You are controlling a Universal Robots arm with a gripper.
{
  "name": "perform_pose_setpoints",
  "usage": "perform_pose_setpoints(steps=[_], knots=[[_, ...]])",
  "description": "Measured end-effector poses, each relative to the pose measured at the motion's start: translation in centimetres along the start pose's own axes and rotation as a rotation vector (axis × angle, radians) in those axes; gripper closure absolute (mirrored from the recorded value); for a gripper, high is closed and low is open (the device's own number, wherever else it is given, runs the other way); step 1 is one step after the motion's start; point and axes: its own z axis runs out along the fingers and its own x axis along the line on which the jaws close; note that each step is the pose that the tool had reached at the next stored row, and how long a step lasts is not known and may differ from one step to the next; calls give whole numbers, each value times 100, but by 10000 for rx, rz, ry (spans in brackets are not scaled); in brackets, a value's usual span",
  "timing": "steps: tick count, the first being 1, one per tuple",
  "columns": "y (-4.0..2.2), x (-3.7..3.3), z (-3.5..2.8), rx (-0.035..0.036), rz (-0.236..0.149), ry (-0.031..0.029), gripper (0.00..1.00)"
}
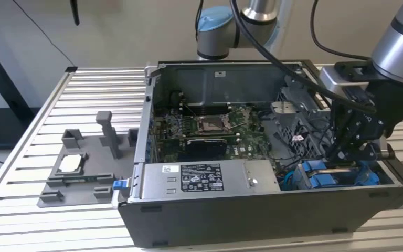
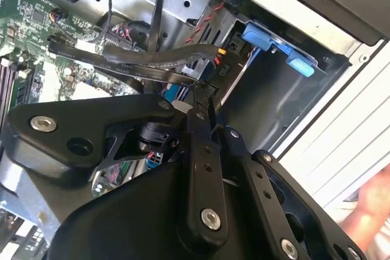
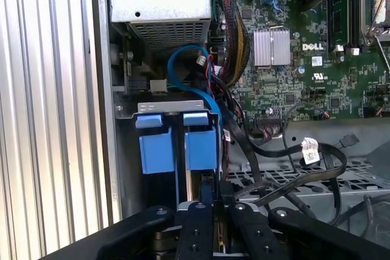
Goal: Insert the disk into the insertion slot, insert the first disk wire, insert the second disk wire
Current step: 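Insert the second disk wire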
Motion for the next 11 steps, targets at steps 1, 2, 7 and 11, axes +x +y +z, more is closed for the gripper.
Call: perform_pose_setpoints(steps=[1, 2, 7, 11], knots=[[0, 0, 1, 0, 0, -1, 84], [-1, 0, 1, 0, 0, -1, 84], [-1, 0, 2, 0, 0, -1, 84], [-1, 0, 3, 0, -1, -3, 82]])
